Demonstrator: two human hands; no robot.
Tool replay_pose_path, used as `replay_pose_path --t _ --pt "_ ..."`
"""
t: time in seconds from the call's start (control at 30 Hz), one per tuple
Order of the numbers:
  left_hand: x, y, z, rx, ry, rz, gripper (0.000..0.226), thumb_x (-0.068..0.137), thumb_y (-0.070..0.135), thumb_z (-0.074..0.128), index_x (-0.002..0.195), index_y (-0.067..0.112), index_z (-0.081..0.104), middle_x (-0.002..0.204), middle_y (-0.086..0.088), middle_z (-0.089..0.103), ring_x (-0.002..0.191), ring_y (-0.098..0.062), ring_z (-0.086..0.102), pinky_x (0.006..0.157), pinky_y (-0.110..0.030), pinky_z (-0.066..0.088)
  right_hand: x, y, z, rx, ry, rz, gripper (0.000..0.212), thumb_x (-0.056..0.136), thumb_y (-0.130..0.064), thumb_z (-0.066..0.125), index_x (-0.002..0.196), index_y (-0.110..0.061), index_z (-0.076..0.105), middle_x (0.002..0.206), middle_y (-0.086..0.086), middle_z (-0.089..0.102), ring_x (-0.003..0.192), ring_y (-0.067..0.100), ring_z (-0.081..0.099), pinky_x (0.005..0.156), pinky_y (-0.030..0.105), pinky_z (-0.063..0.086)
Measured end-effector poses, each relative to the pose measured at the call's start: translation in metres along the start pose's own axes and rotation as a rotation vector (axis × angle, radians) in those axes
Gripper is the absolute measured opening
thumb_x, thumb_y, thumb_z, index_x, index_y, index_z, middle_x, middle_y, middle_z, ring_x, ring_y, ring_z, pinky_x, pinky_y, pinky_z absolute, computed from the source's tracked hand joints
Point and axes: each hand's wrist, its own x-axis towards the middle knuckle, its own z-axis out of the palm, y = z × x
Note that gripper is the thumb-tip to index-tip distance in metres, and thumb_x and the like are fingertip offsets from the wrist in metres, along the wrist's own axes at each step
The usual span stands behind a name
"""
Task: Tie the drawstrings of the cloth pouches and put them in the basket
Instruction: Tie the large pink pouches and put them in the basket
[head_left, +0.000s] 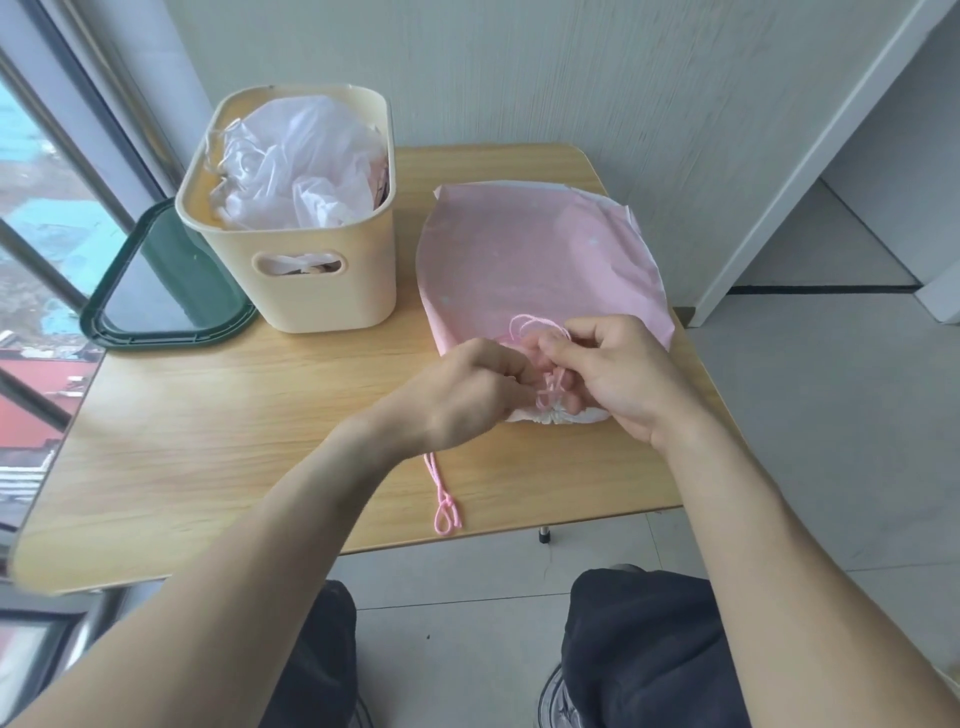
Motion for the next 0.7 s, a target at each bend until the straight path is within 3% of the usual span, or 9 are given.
replay_pose_path --t 0.07,0.17,0.23,0.3,0.37,0.47,0.6,0.7 --pt "0.001 0.000 -0.004 -0.224 -0.111 -0.141 0.047 0.095 -0.002 0.047 0.055 0.021 0.037 0.052 0.004 0.025 0.045 -0.013 0.017 0.041 -0.019 0.014 0.001 -0.001 -0.001 0.048 0.018 0.003 0.019 0.095 -0.022 0.069 0.101 -0.005 0.076 0.089 0.034 0.063 0.057 0.022 0.062 0.053 0.031 0.055" --pt "0.001 -0.003 -0.011 -0.360 -0.200 -0.191 0.034 0.095 -0.001 0.037 0.075 0.019 0.018 0.054 0.004 0.018 0.044 -0.011 0.011 0.040 -0.017 0.010 0.009 0.005 -0.003 -0.044 0.168 -0.025 0.031 0.091 -0.027 0.075 0.116 -0.011 0.072 0.099 0.008 0.073 0.089 0.022 0.073 0.082 0.046 0.062" --pt "0.000 -0.004 -0.013 -0.450 -0.193 -0.185 0.030 0.095 0.001 0.033 0.081 0.018 0.013 0.054 0.004 0.017 0.043 -0.009 0.010 0.039 -0.017 0.011 0.012 0.008 -0.003 -0.173 0.345 -0.154 0.027 0.089 -0.027 0.076 0.114 -0.016 0.070 0.099 -0.004 0.070 0.093 0.015 0.070 0.086 0.042 0.060" --pt "0.001 -0.005 -0.012 -0.537 -0.147 -0.186 0.030 0.096 0.003 0.033 0.076 0.020 0.019 0.055 0.004 0.021 0.042 -0.008 0.012 0.038 -0.018 0.010 0.008 0.003 -0.005 -0.211 0.447 -0.354 0.012 0.090 -0.028 0.073 0.097 -0.018 0.070 0.094 -0.004 0.070 0.087 0.009 0.067 0.081 0.027 0.057" --pt "0.001 -0.005 -0.008 -0.615 -0.084 -0.196 0.030 0.097 0.003 0.033 0.072 0.020 0.036 0.055 0.004 0.026 0.041 -0.008 0.015 0.039 -0.019 0.010 0.001 -0.003 -0.008 -0.257 0.366 -0.533 0.017 0.091 -0.027 0.072 0.081 -0.014 0.068 0.085 -0.002 0.068 0.079 0.009 0.063 0.072 0.020 0.049" --pt "0.002 -0.005 -0.004 -0.673 -0.036 -0.196 0.029 0.097 0.005 0.035 0.072 0.017 0.044 0.055 0.004 0.029 0.042 -0.007 0.016 0.038 -0.019 0.011 -0.007 -0.003 -0.006 -0.373 0.057 -0.568 0.019 0.085 -0.033 0.078 0.082 -0.015 0.072 0.084 -0.004 0.066 0.075 0.013 0.062 0.066 0.026 0.049" --pt "0.005 -0.006 -0.003 -0.697 -0.002 -0.214 0.029 0.099 0.008 0.038 0.073 0.017 0.046 0.056 0.004 0.030 0.042 -0.007 0.018 0.037 -0.019 0.015 -0.006 0.002 -0.001 -0.305 0.022 -0.543 0.022 0.074 -0.028 0.090 0.086 -0.017 0.076 0.088 -0.002 0.069 0.074 0.019 0.067 0.068 0.039 0.057" --pt "0.008 -0.008 0.000 -0.745 0.057 -0.214 0.027 0.101 0.009 0.038 0.078 0.016 0.049 0.056 0.004 0.031 0.042 -0.007 0.018 0.036 -0.019 0.014 -0.006 0.000 -0.005 -0.288 0.011 -0.453 0.019 0.075 -0.024 0.090 0.090 -0.021 0.079 0.084 -0.006 0.074 0.074 0.017 0.070 0.070 0.041 0.058"
